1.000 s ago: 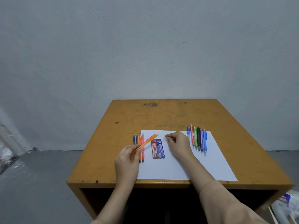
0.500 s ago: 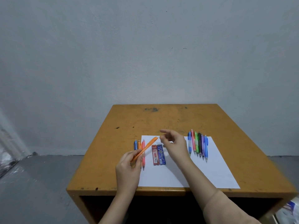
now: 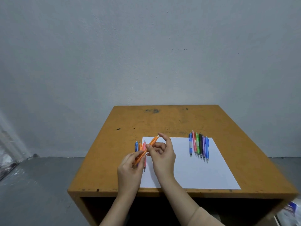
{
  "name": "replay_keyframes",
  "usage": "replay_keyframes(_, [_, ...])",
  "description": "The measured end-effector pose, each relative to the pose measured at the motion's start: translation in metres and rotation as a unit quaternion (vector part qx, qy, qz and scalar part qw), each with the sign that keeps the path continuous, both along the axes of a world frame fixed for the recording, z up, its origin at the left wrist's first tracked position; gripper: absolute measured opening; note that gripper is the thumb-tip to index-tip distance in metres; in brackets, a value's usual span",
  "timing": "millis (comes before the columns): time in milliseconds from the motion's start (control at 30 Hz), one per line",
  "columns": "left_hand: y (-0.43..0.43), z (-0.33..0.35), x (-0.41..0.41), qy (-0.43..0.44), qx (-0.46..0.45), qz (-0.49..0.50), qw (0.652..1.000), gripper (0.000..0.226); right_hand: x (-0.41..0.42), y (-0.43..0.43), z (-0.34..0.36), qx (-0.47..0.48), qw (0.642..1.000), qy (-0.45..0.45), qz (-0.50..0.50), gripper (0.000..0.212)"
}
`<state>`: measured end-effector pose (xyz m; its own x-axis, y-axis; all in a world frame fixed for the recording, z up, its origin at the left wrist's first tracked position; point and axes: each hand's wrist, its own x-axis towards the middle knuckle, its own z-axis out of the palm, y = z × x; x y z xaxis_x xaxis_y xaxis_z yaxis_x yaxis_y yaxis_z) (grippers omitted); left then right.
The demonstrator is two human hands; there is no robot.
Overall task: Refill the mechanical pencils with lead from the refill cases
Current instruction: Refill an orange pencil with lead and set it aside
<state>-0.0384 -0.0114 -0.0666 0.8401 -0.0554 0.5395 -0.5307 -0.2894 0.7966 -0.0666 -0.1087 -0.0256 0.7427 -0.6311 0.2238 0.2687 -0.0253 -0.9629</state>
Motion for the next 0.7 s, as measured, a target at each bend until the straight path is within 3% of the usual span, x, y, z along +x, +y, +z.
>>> replay_keyframes(500, [-0.001, 0.018, -0.002, 0.011, 0.034, 0.010, 0.999, 0.023, 0.008, -0.045, 0.027, 0.007, 0.999, 0.005, -0.046, 0.046])
replay_keyframes(700, [0.014, 0.023, 0.014, 0.045, 0.109, 0.054, 0.992, 0.022, 0.018, -0.081, 0.028, -0.061, 0.990, 0.126, 0.001, 0.047])
